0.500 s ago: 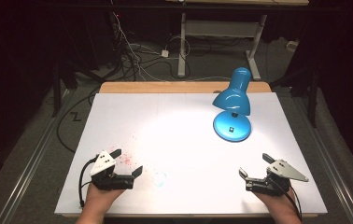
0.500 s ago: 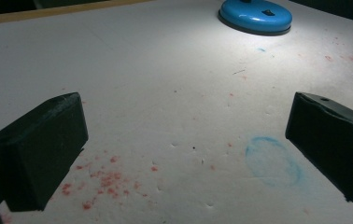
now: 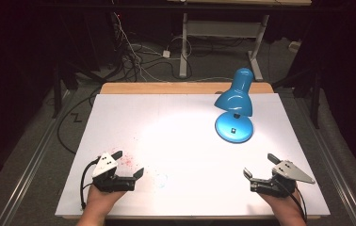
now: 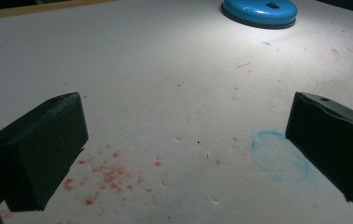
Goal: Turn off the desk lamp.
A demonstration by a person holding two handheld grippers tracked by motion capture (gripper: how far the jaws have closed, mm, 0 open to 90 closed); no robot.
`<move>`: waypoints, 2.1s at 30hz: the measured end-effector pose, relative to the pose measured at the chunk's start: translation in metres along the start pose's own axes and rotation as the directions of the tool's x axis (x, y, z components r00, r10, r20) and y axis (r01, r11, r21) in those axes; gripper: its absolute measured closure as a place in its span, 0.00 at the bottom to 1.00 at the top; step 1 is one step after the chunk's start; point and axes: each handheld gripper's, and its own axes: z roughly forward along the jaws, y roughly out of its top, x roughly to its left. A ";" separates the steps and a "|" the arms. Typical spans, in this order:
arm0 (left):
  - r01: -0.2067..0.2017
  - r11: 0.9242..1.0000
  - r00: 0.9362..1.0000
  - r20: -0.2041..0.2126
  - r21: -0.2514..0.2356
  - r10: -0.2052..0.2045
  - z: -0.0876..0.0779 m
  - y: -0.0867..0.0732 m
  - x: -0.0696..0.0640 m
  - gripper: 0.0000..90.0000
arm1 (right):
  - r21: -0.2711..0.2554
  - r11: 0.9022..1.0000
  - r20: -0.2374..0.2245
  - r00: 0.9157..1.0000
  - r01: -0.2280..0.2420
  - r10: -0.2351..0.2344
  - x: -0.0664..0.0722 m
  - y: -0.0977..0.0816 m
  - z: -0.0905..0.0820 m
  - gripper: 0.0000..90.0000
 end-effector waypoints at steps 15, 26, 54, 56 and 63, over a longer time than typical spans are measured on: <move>-0.022 1.000 1.000 0.010 0.009 0.021 0.003 -0.002 -0.002 0.00 | 0.037 0.999 -0.013 1.000 -0.007 0.007 0.000 -0.001 0.000 0.14; -0.027 0.999 1.000 0.007 0.016 0.027 0.004 -0.002 -0.001 0.00 | 0.045 0.999 -0.021 1.000 -0.010 0.011 -0.001 -0.001 -0.002 0.34; -0.031 0.999 0.999 0.008 0.020 0.031 0.004 -0.002 -0.001 0.00 | 0.088 0.996 -0.038 0.999 -0.013 0.016 -0.003 -0.001 -0.002 0.96; -0.031 0.999 0.999 0.009 0.019 0.031 0.003 -0.002 -0.001 0.00 | 0.088 0.996 -0.039 0.999 -0.008 0.012 -0.003 -0.001 -0.001 0.98; -0.030 0.999 1.000 0.009 0.018 0.030 0.003 -0.002 -0.001 0.00 | 0.092 0.996 -0.042 0.999 -0.007 0.011 -0.002 0.000 -0.001 1.00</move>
